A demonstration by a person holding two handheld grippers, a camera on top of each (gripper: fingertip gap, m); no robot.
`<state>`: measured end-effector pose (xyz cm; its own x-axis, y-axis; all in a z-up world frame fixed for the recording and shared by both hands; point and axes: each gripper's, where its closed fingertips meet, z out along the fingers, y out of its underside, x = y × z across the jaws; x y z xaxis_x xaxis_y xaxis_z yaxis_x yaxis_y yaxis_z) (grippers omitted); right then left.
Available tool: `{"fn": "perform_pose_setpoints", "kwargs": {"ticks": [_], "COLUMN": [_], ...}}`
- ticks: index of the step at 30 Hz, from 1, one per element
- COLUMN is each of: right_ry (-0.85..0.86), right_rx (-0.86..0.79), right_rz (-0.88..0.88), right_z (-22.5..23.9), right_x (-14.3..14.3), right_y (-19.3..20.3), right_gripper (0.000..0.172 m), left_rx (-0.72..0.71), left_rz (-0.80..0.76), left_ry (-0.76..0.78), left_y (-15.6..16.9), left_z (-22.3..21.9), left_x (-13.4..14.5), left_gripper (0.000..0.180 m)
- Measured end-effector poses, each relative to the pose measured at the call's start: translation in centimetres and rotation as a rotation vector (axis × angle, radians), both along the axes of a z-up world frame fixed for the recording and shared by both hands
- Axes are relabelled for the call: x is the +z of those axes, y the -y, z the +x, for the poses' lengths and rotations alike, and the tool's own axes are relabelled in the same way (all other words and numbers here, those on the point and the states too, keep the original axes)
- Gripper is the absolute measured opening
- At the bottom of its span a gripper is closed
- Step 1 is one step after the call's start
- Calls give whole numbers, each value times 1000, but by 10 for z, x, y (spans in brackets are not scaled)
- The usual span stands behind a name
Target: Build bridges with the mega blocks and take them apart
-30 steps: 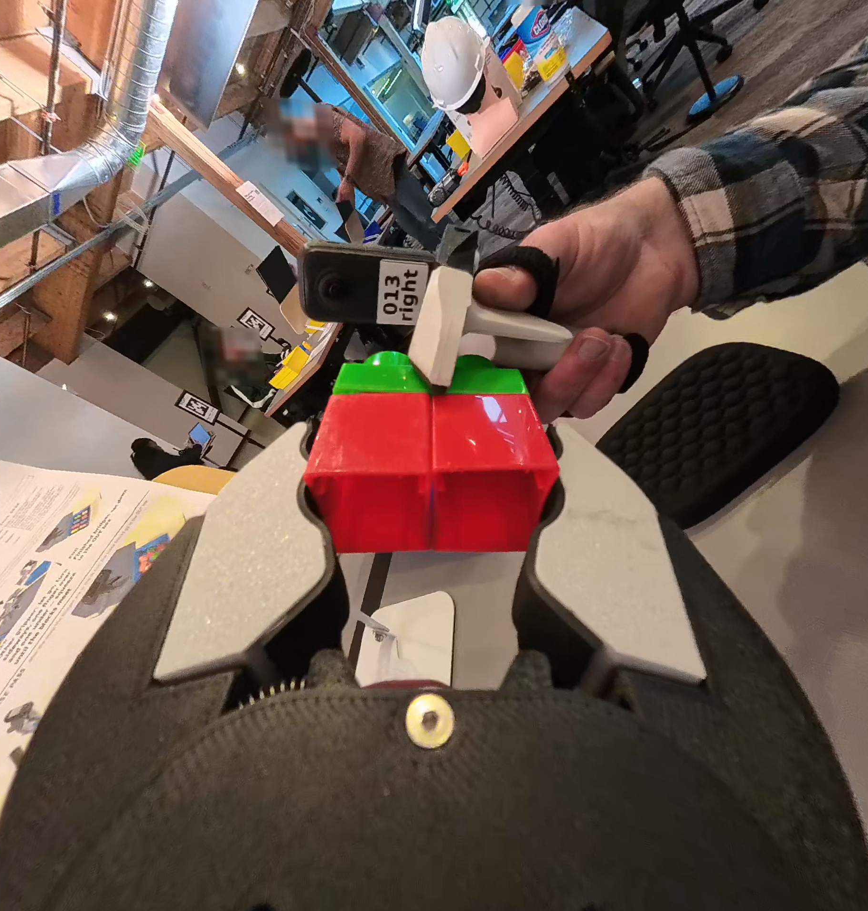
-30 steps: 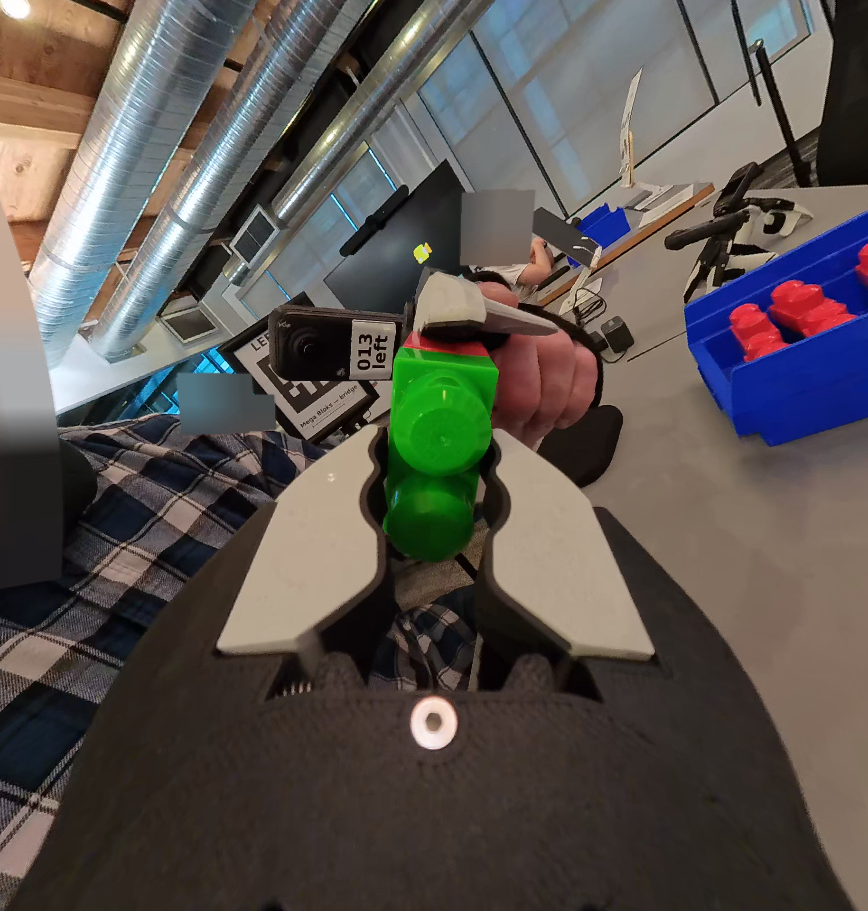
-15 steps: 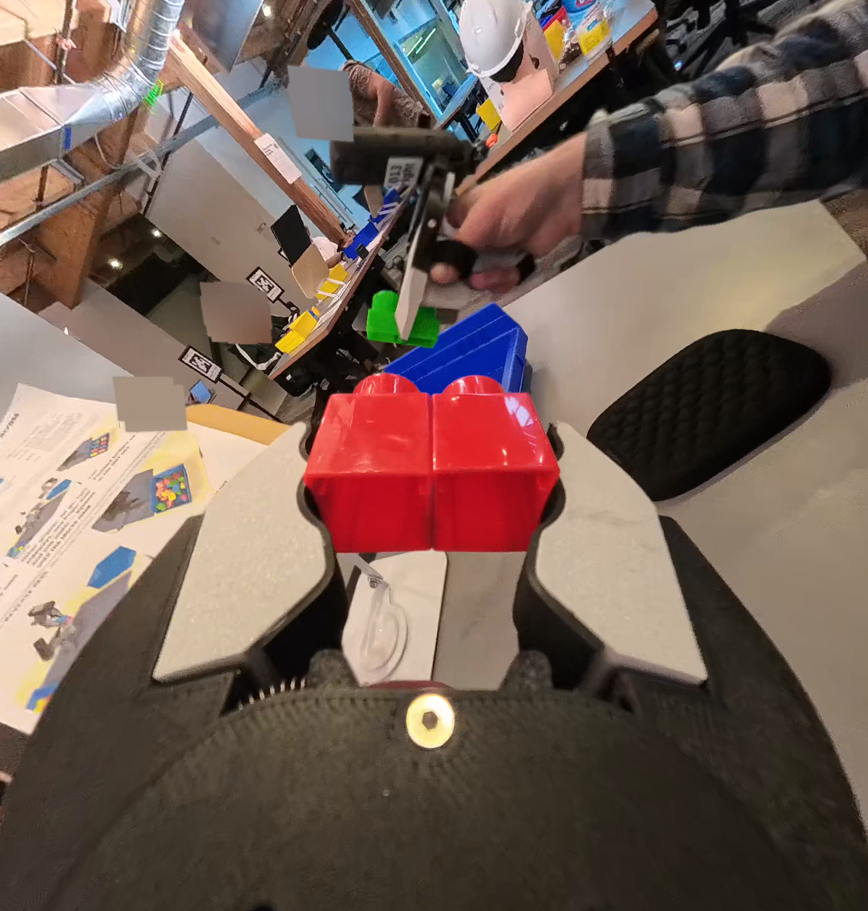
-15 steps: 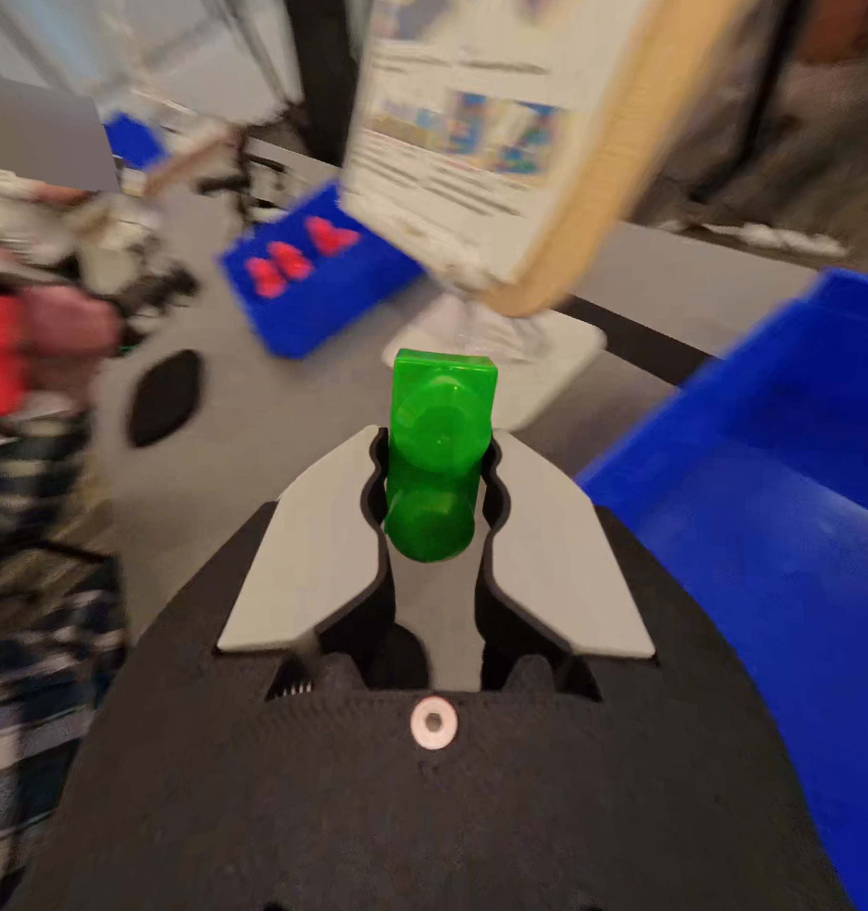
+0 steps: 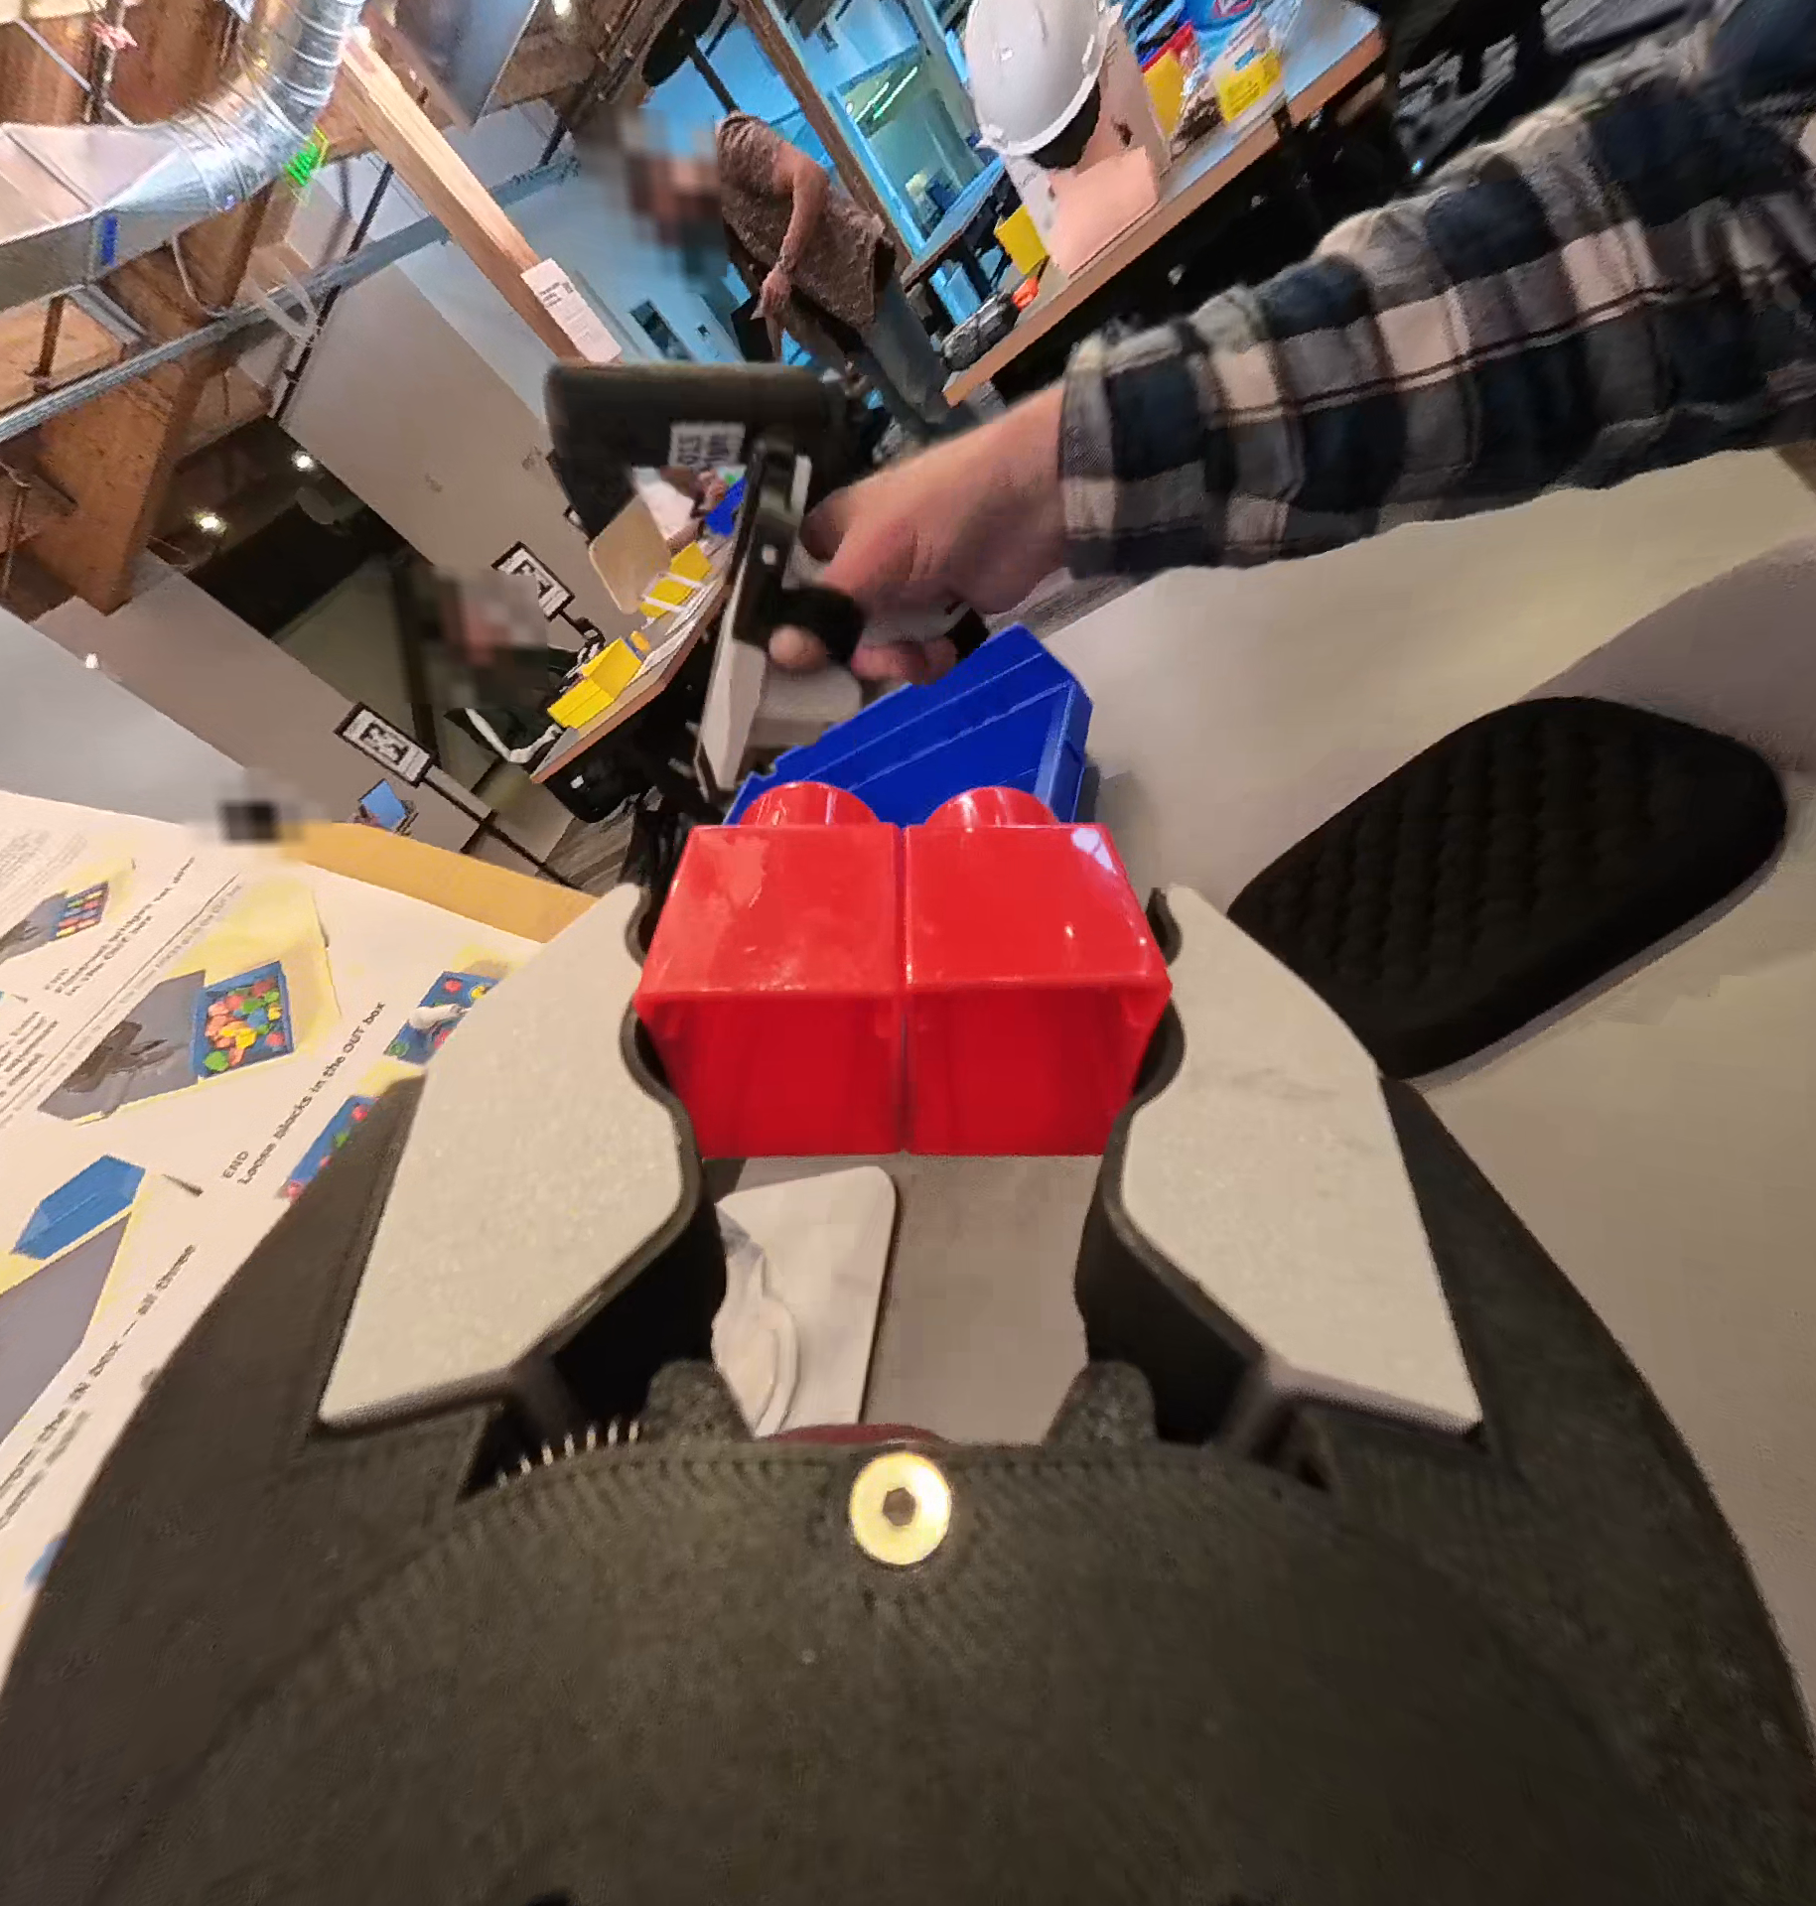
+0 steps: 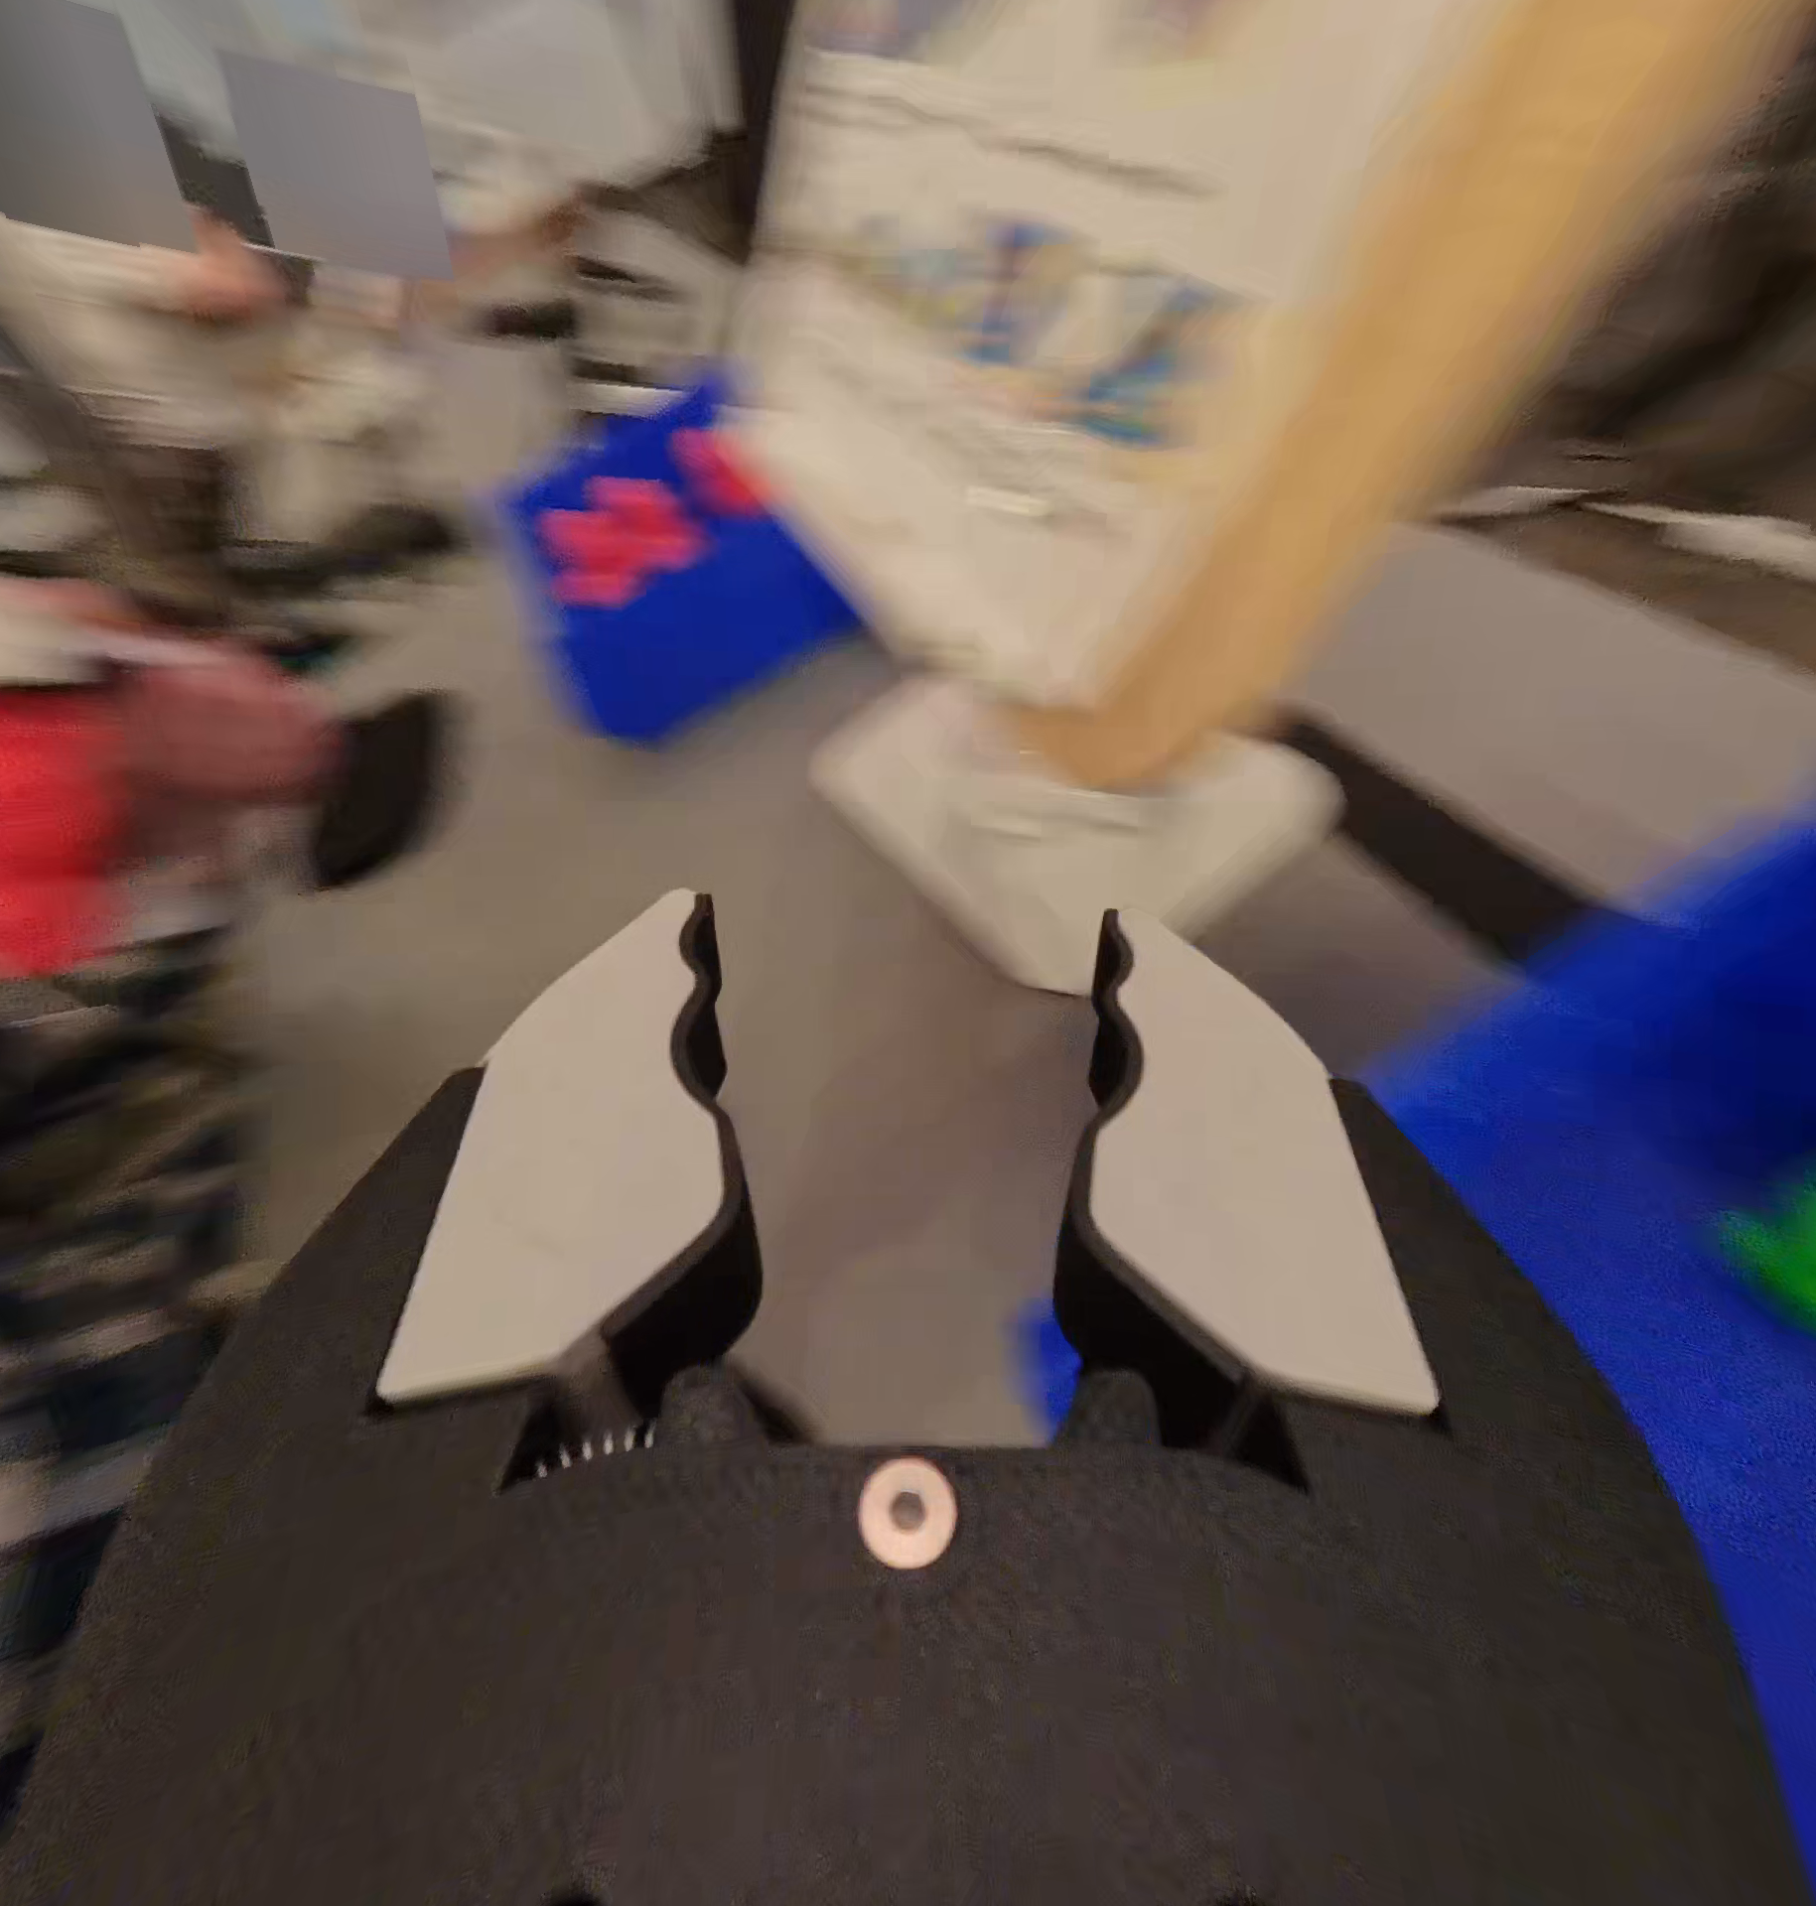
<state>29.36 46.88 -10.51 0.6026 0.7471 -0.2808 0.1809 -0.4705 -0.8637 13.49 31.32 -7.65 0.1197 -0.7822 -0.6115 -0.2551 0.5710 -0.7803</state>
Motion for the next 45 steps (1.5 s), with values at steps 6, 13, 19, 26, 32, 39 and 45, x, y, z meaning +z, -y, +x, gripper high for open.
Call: {"fn": "perform_pose_setpoints", "kwargs": {"ticks": [6,13,19,26,32,39,45], "right_ry": [-240,-296,-315,-338,-361,-423,-181], "right_rx": [714,930,933,916,903,808,287], "right_rz": [-237,-372,-334,-290,-269,-218,-51], "right_z": [-136,-180,-185,-188,-186,-162,-42], "right_x": [36,41,40,42,45,55,31], "right_y": [165,207,210,209,206,186,68], "right_gripper": [75,46,39,39,39,39,39], "left_rx": [-119,-177,-185,-201,-189,-112,54], "left_rz": [12,105,124,138,145,125,115], "left_ry": [-86,-181,-194,-177,-162,-103,-115], "left_y": [14,35,38,38,32,14,-17], "left_z": [14,25,23,22,21,4,-40], "left_x": [-2,4,3,6,9,18,23], "left_gripper": [86,86,86,87,88,91,77]}}
